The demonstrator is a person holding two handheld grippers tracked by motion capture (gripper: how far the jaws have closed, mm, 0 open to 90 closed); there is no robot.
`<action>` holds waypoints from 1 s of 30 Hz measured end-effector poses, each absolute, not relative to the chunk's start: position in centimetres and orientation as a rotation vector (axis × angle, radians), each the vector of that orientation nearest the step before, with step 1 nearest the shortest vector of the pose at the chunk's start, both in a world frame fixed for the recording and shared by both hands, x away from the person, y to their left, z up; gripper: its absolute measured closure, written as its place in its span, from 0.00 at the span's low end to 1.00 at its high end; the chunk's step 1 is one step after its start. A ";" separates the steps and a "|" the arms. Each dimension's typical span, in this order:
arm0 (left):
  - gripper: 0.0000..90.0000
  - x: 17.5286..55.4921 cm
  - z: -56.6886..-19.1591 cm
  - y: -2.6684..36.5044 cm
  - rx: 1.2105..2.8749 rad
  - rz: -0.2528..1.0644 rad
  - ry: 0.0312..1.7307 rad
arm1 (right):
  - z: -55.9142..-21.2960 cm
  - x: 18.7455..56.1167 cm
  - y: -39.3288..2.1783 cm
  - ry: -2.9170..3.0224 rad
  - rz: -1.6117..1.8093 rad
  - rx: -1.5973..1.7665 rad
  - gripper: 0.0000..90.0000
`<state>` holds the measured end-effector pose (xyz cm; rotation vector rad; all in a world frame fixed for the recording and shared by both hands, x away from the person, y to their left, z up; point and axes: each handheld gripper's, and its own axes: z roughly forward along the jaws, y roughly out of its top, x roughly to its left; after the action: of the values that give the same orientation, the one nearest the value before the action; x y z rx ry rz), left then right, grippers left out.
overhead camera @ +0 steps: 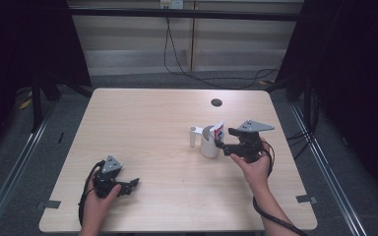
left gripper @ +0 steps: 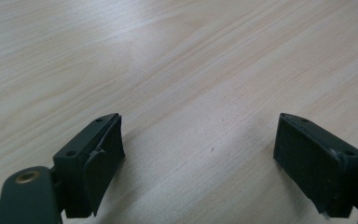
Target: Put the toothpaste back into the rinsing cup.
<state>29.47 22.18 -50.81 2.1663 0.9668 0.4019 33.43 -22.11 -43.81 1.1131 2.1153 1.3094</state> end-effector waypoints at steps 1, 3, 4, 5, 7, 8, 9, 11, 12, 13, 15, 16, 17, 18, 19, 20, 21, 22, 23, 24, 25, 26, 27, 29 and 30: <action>0.17 29.5 -50.8 22.2 2.166 0.402 0.967 | -43.8 33.4 -22.1 2.115 1.309 1.113 0.29; 0.17 29.5 -50.8 22.2 2.165 0.402 0.970 | -43.7 33.3 -22.3 2.112 1.308 1.107 0.29; 0.17 29.5 -50.8 22.2 2.165 0.402 0.969 | -43.7 33.2 -22.4 2.112 1.310 1.105 0.29; 0.17 29.5 -50.8 22.2 2.164 0.402 0.968 | -43.7 33.1 -22.4 2.115 1.309 1.104 0.29; 0.17 29.5 -50.8 22.2 2.167 0.402 0.966 | -43.7 32.9 -22.6 2.122 1.308 1.099 0.29; 0.17 29.5 -50.8 22.2 2.165 0.402 0.968 | -43.7 32.7 -22.8 2.130 1.293 1.093 0.29; 0.17 29.5 -50.8 22.2 2.166 0.403 0.967 | -43.7 32.7 -22.8 2.130 1.293 1.093 0.29; 0.17 29.5 -50.8 22.2 2.164 0.403 0.968 | -43.8 32.5 -23.0 2.136 1.295 1.098 0.28; 0.17 29.5 -50.8 22.2 2.164 0.402 0.968 | -43.8 32.5 -23.1 2.134 1.290 1.098 0.28; 0.17 29.5 -50.8 22.2 2.167 0.403 0.966 | -43.9 32.4 -23.3 2.135 1.290 1.099 0.28; 0.17 29.5 -50.8 22.2 2.170 0.403 0.964 | -43.9 32.3 -23.5 2.136 1.289 1.100 0.27; 0.17 29.5 -50.8 22.2 2.167 0.403 0.966 | -43.9 32.1 -23.8 2.128 1.296 1.111 0.26; 0.17 29.5 -50.8 22.2 2.167 0.403 0.966 | -43.9 32.1 -23.8 2.128 1.296 1.111 0.26; 0.17 29.5 -50.8 22.2 2.170 0.403 0.964 | -43.9 31.9 -24.0 2.125 1.302 1.107 0.26; 0.17 29.5 -50.8 22.2 2.165 0.402 0.967 | -43.9 31.9 -24.0 2.125 1.302 1.107 0.26; 0.17 29.5 -50.8 22.2 2.165 0.402 0.968 | -43.9 31.8 -24.2 2.125 1.295 1.102 0.25; 0.17 29.5 -50.8 22.2 2.165 0.402 0.968 | -43.9 31.8 -24.2 2.125 1.295 1.102 0.25; 0.17 29.5 -50.8 22.2 2.165 0.402 0.967 | -44.0 31.6 -24.3 2.127 1.300 1.102 0.23; 0.17 29.5 -50.8 22.2 2.165 0.402 0.967 | -44.0 31.6 -24.3 2.127 1.300 1.102 0.23; 0.17 29.5 -50.8 22.2 2.165 0.403 0.967 | -44.1 31.5 -24.4 2.133 1.295 1.108 0.22; 0.17 29.5 -50.8 22.2 2.170 0.404 0.964 | -44.2 31.5 -24.5 2.137 1.289 1.111 0.22; 0.17 29.5 -50.8 22.2 2.170 0.404 0.964 | -44.2 31.5 -24.5 2.137 1.289 1.111 0.22; 0.17 29.5 -50.8 22.2 2.165 0.402 0.968 | -44.3 31.4 -24.5 2.139 1.287 1.110 0.22; 0.17 29.5 -50.8 22.2 2.165 0.402 0.968 | -44.4 31.3 -24.6 2.143 1.289 1.110 0.22; 0.17 29.5 -50.8 22.2 2.165 0.402 0.968 | -44.4 31.2 -24.7 2.146 1.290 1.110 0.22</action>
<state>29.47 22.17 -50.82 2.1651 0.9678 0.4025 31.24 -24.69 -44.44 1.1095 2.1458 1.2904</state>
